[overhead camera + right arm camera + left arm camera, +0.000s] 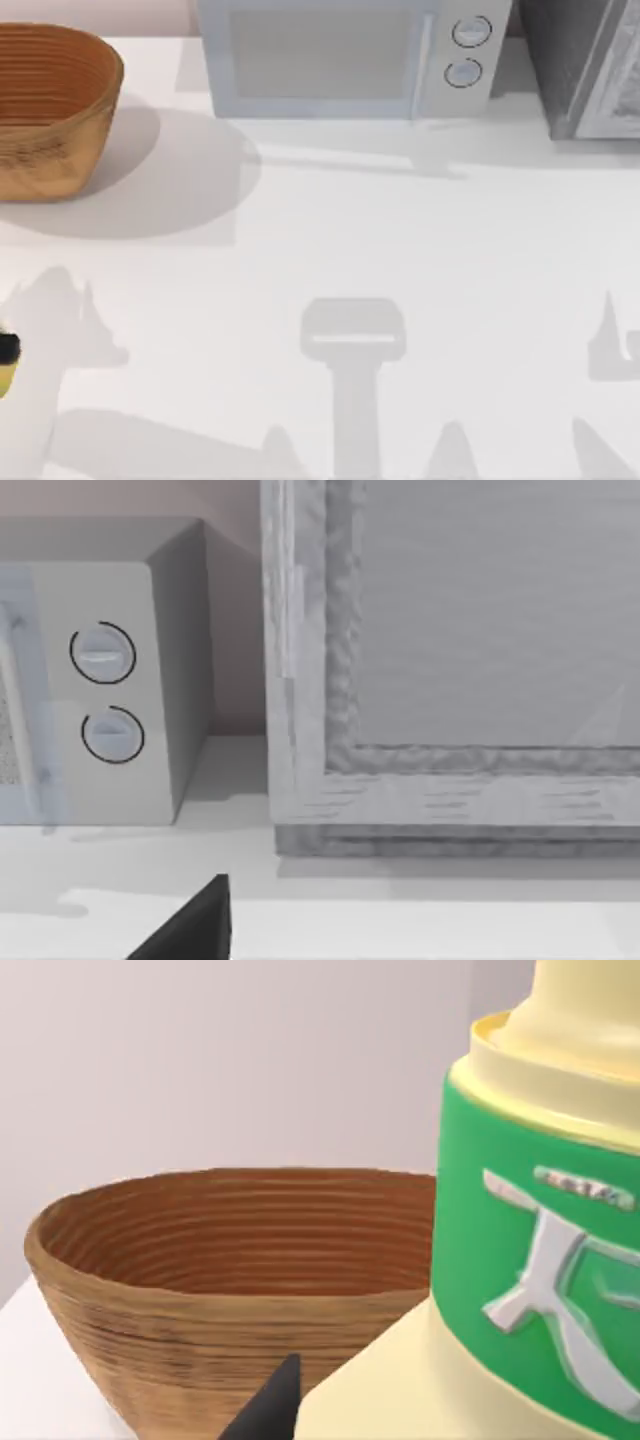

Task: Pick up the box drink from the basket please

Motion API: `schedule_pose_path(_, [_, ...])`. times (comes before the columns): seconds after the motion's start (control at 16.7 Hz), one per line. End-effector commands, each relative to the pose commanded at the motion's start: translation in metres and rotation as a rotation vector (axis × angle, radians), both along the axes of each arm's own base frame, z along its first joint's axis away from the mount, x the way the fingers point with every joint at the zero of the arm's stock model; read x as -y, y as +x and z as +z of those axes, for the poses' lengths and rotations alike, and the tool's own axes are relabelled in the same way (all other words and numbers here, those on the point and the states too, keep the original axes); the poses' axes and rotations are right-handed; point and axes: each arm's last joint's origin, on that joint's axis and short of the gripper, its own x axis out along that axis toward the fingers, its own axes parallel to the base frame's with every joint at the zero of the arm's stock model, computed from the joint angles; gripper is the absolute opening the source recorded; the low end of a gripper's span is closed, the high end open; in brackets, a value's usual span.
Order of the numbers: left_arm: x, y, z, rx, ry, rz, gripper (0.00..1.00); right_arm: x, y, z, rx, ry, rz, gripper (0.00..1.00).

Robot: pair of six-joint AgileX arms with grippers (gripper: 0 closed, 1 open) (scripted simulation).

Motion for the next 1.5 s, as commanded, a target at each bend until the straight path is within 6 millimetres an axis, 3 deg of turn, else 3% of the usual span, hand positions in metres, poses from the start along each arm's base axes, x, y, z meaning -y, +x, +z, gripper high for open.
schedule_pose_path(0.12, [0.000, -0.001, -0.016, -0.025, 0.001, 0.001, 0.00, 0.000, 0.000, 0.000, 0.000, 0.000, 0.000, 1.00])
schedule_pose_path(0.24, [0.001, -0.001, -0.020, -0.031, 0.001, 0.002, 0.00, 0.000, 0.000, 0.000, 0.000, 0.000, 0.000, 1.00])
schedule_pose_path(0.66, [0.004, 0.003, -0.019, -0.065, -0.001, 0.016, 0.00, 0.000, 0.000, 0.000, 0.000, 0.000, 0.000, 1.00])
schedule_pose_path(0.9, [0.018, 0.012, -0.002, -0.093, -0.001, 0.058, 0.00, 0.000, 0.000, 0.000, 0.000, 0.000, 0.000, 1.00])
schedule_pose_path(1.2, [0.061, 0.037, 0.033, -0.091, 0.000, 0.153, 0.00, 0.000, 0.000, 0.000, 0.000, 0.000, 0.000, 1.00])
schedule_pose_path(1.5, [0.138, 0.056, 0.046, -0.084, 0.012, 0.291, 0.00, 0.000, 0.000, 0.000, 0.000, 0.000, 0.000, 1.00])
